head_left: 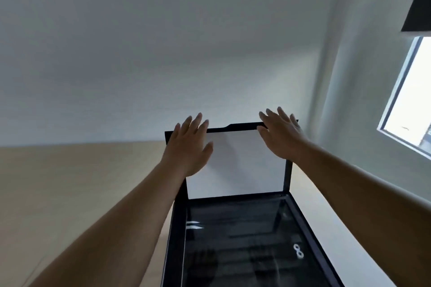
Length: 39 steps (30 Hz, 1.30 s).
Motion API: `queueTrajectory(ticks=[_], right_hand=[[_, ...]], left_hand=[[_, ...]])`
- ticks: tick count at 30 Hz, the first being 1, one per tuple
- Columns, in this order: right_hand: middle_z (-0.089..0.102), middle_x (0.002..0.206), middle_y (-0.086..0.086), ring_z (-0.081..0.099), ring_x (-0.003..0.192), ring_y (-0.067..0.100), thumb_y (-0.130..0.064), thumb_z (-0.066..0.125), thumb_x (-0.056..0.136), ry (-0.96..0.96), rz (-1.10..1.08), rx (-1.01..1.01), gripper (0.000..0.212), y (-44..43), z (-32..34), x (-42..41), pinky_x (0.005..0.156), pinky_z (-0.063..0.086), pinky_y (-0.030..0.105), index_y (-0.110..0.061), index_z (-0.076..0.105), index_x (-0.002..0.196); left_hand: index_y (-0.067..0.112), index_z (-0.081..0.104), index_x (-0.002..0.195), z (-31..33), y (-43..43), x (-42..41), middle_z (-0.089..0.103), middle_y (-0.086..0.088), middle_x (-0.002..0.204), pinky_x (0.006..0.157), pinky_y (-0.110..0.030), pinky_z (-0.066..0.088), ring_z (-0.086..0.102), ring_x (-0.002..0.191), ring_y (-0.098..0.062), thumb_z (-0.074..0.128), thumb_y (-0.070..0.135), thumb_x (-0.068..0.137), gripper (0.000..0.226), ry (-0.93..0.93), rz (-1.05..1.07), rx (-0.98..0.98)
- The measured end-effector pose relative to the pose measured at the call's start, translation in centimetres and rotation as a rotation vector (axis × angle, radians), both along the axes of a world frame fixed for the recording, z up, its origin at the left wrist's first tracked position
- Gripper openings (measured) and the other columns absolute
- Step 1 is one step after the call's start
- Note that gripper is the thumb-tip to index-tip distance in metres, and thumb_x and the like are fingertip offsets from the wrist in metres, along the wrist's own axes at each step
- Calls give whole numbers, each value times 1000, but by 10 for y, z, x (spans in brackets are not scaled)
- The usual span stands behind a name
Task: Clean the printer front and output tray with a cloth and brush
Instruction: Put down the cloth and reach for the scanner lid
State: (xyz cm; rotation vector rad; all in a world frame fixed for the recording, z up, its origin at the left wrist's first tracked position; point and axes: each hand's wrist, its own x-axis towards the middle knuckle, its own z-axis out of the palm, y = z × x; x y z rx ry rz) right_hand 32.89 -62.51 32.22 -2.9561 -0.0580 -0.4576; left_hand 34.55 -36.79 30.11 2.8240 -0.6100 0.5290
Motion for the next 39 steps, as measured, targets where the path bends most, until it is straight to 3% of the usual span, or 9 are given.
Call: queueTrajectory(ticks=[2, 5, 9, 17, 23, 26, 28, 32, 39], right_hand=[[36, 154, 3, 16, 150, 24, -37, 26, 105, 51, 36, -1, 47, -3, -4, 10, 123, 7, 47, -15, 32, 145], [58, 129, 4, 45, 131, 26, -35, 33, 104, -97, 78, -7, 34, -6, -11, 11, 117, 24, 42, -14, 50, 124], [64, 117, 3, 53, 111, 30, -35, 43, 102, -248, 102, -6, 32, -14, -22, -16, 94, 39, 40, -17, 59, 122], [74, 101, 1, 64, 95, 33, -27, 57, 97, -246, 224, 168, 20, -18, -71, -133, 84, 50, 40, -20, 71, 109], [69, 124, 2, 63, 119, 22, -22, 63, 94, -256, 281, 146, 29, -20, -148, -195, 98, 51, 40, -12, 70, 120], [46, 149, 1, 37, 142, 18, -43, 34, 101, 50, 269, 21, 52, -20, -193, -219, 117, 34, 41, -15, 51, 141], [21, 161, -4, 11, 150, 12, -56, 9, 97, 240, 246, -40, 69, -19, -220, -228, 124, 13, 37, -20, 28, 153], [15, 163, -5, 7, 151, 12, -59, 10, 97, 238, 122, -30, 68, -12, -234, -206, 124, 9, 39, -24, 21, 155], [5, 165, -6, -2, 152, 13, -62, 15, 94, 322, 38, 19, 71, -2, -229, -187, 125, 3, 42, -27, 9, 156]], left_hand=[[17, 6, 156, 5, -7, 14, -5, -2, 165, 121, -43, -3, -7, 151, -21, 27, 43, 102, 64, 80, 88, 112], [14, 19, 154, 2, -6, 18, 22, -6, 161, 120, -45, 10, 16, 148, -25, 26, 38, 103, 57, 90, 147, 134], [13, 53, 134, -11, 0, -17, 61, -6, 124, 97, -44, 37, 54, 111, -31, 33, 31, 104, 41, -228, 76, 113], [18, 66, 102, -60, 18, -121, 67, 3, 78, 61, -33, 40, 60, 69, -22, 33, 32, 105, 36, -301, -25, 79], [17, 67, 121, -138, 24, -177, 69, 1, 121, 86, -35, 50, 65, 110, -19, 40, 35, 105, 37, -239, -75, 32], [17, 56, 138, -178, 20, -200, 54, 1, 143, 106, -40, 42, 50, 132, -21, 28, 42, 104, 50, 49, -57, 87], [24, 30, 153, -201, 16, -208, 24, 7, 160, 120, -40, 20, 23, 148, -17, 11, 52, 100, 62, 265, 38, 153], [29, 3, 157, -217, 5, -188, -2, 8, 164, 121, -43, -2, -4, 151, -16, 7, 56, 97, 66, 367, 175, 149], [30, 4, 156, -216, 0, -183, 0, 11, 164, 122, -42, 0, -3, 151, -13, 3, 63, 91, 74, 362, 220, 135]])
